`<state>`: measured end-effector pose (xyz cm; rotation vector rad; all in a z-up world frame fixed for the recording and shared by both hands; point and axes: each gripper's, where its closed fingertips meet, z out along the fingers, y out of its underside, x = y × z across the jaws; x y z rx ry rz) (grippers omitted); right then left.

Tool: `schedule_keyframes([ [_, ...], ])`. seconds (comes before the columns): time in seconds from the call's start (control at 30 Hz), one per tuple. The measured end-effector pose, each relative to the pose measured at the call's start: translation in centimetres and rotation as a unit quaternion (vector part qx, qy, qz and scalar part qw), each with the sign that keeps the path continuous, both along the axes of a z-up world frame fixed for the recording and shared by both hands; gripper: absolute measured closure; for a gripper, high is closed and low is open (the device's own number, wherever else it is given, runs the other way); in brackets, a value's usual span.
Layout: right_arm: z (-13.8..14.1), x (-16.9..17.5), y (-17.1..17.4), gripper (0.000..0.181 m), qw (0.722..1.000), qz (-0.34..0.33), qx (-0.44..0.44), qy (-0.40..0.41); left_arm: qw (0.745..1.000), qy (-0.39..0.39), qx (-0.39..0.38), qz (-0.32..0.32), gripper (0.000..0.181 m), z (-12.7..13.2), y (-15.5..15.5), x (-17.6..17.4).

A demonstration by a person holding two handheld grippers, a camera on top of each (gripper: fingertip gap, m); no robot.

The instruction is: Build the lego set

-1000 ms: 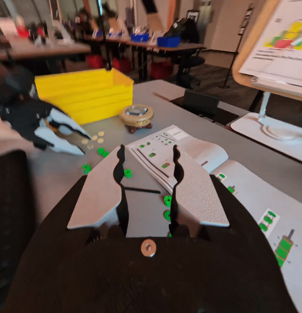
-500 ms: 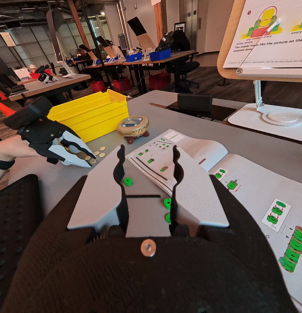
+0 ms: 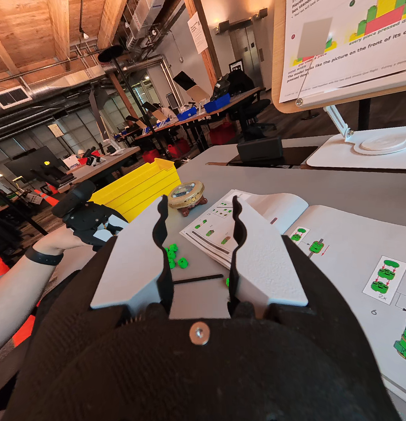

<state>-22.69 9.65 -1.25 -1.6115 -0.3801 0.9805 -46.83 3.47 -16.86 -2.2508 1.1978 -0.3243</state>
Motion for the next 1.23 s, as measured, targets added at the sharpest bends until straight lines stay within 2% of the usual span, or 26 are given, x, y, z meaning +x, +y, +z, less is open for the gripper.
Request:
schedule_keyframes([
  [0.13, -0.1, -0.2, -0.1, 0.125, 1.0, 0.007, -0.006, 0.004, 1.0, 0.003, -0.001, 0.006, 0.168, 0.0, 0.0, 0.0],
  [0.33, 0.2, -0.1, -0.2, 0.125, 0.999, 0.019, -0.019, 0.036, 1.0, 0.016, -0.005, 0.01, 0.157, 0.0, -0.6, -0.3],
  [0.5, 0.4, 0.1, -0.2, 0.125, 0.996, 0.031, -0.035, 0.069, 0.999, 0.023, 0.022, 0.01, 0.151, 0.7, -1.0, -0.5],
  [0.7, 0.8, 0.2, -0.4, 0.127, 0.994, 0.042, -0.038, 0.089, 0.999, 0.044, 0.014, 0.018, 0.155, 0.3, -0.5, -1.1],
  [0.97, 0.7, -0.2, -0.7, 0.128, 0.993, 0.057, -0.046, 0.091, 0.999, 0.034, -0.006, 0.019, 0.165, -0.1, -0.4, -0.9],
  [1.17, 1.4, 0.0, -1.0, 0.129, 0.989, 0.07, -0.048, 0.123, 0.998, 0.036, 0.015, 0.054, 0.168, 0.2, -0.2, -0.8],
  [1.23, 1.5, 0.2, -1.0, 0.13, 0.989, 0.066, -0.044, 0.124, 0.997, 0.008, 0.024, 0.067, 0.168, 1.0, -0.5, -0.1],
])
